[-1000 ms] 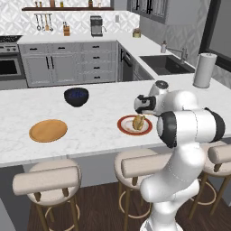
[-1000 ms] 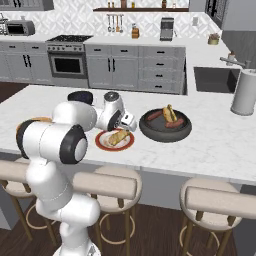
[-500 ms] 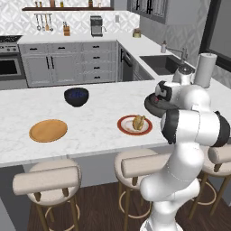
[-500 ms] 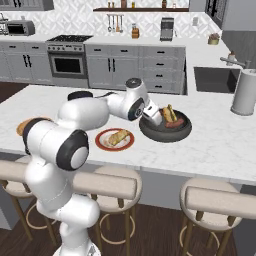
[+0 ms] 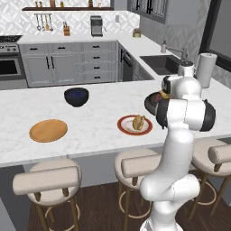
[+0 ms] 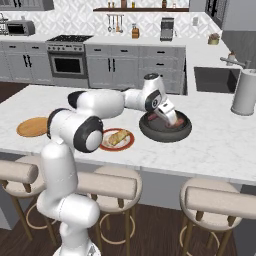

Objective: Place one bun and one sausage from the bowl on each plate.

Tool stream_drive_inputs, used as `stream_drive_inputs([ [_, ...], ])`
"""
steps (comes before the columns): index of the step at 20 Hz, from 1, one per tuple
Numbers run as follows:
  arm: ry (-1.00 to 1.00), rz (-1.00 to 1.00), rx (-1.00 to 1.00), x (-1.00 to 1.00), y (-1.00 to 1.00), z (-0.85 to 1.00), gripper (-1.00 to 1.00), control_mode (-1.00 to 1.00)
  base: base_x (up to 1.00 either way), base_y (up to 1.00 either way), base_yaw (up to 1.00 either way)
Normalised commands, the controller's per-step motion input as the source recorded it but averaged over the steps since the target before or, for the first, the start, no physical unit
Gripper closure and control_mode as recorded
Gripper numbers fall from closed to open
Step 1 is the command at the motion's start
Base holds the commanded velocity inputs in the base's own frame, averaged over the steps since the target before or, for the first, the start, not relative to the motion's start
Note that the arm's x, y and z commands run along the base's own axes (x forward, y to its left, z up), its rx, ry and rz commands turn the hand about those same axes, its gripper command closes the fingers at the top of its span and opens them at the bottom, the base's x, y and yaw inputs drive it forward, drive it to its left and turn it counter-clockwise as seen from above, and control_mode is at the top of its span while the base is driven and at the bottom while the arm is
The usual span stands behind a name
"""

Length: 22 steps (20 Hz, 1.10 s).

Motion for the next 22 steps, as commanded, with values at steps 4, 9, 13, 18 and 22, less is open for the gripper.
stream_drive_inputs([
  [4,0.03,0.0,0.0,0.32,-0.55,-0.76,-1.0,-1.0,0.0,0.0,0.0],
  [9,0.0,0.04,0.04,0.66,-0.29,0.0,-1.0,-1.0,0.0,0.0,0.0],
  [13,0.02,0.04,0.0,0.42,0.07,-0.03,-1.0,-1.0,0.0,0.0,0.0],
  [18,0.03,0.02,-0.04,0.11,0.21,-0.72,-1.0,-1.0,0.0,0.0,0.0],
  [22,-0.03,0.01,-0.03,0.09,0.09,-0.45,-1.0,-1.0,0.0,0.0,0.0],
])
